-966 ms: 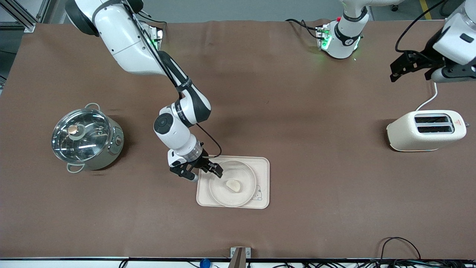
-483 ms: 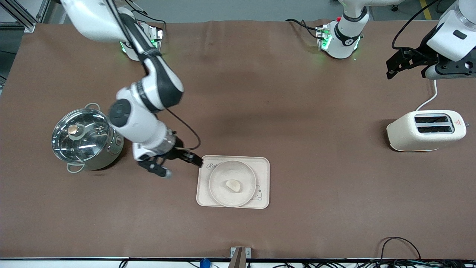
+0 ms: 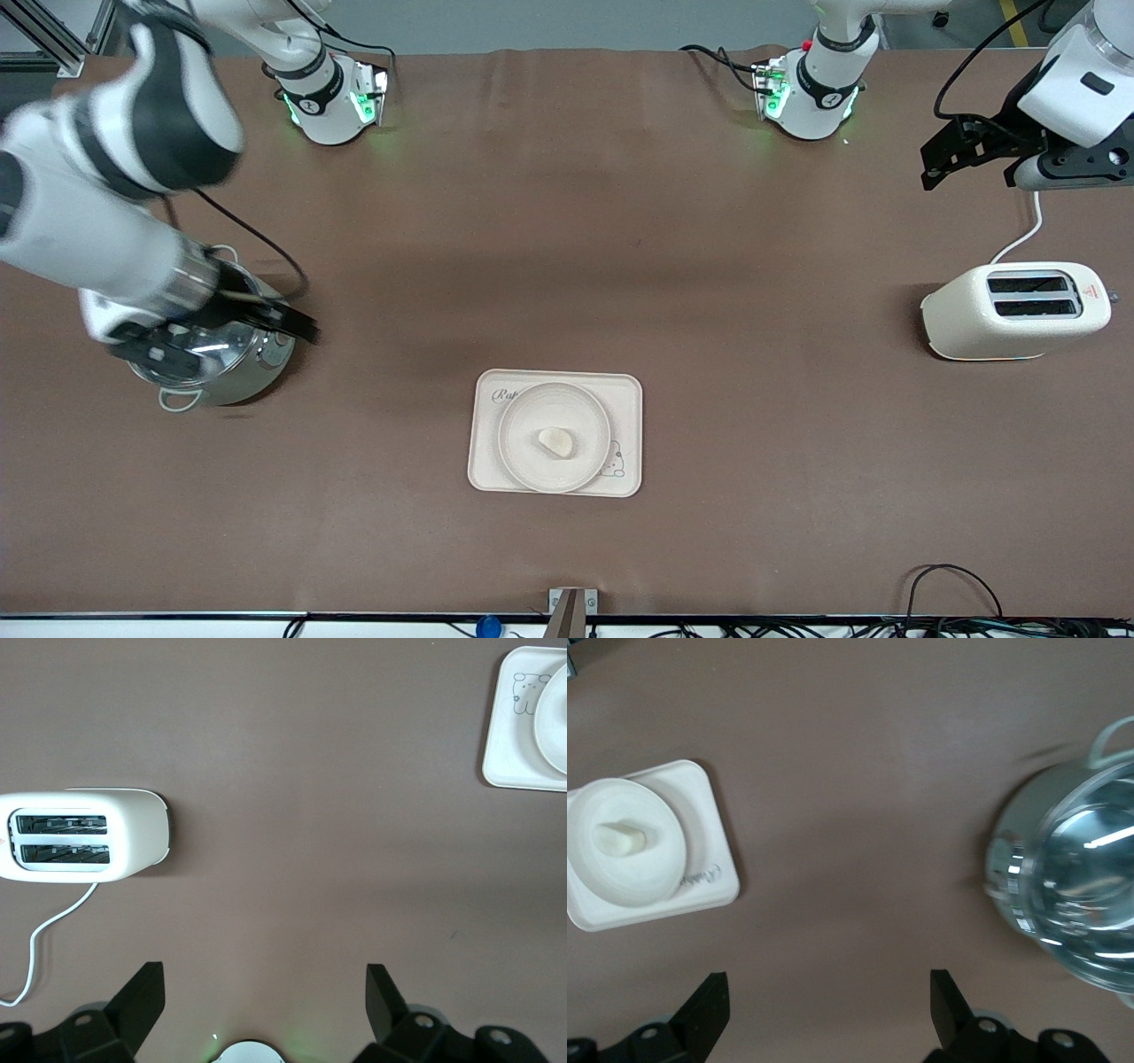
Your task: Place bun in plate and plate on tray
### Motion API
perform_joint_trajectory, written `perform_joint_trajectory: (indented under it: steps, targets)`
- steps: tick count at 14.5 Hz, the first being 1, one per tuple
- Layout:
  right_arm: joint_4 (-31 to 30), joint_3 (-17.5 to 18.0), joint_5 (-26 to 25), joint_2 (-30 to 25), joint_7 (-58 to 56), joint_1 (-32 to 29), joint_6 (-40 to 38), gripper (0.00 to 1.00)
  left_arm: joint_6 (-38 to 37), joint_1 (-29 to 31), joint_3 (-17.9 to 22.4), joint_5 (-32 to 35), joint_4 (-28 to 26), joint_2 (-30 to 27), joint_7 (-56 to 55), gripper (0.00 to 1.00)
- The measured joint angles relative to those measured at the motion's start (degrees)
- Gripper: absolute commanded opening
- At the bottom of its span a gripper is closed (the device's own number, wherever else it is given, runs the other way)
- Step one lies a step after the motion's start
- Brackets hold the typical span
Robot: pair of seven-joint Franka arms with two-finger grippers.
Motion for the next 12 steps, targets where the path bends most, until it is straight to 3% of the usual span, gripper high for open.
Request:
perform_joint_trajectory:
  steps: [7,12]
  targets:
    - [-0.03,0.16,-7.74,-17.36,-15.82,-9.28,-17.87,1.0,0.02,0.17,0.34,0.0,1.68,1.23,0.0,1.0]
    - [-0.22,0.25,-7.85,-19.62,-20.69,-11.93,-18.6,1.0,0.0,0.18,0.36,0.0,1.96,1.26,0.0,1.0]
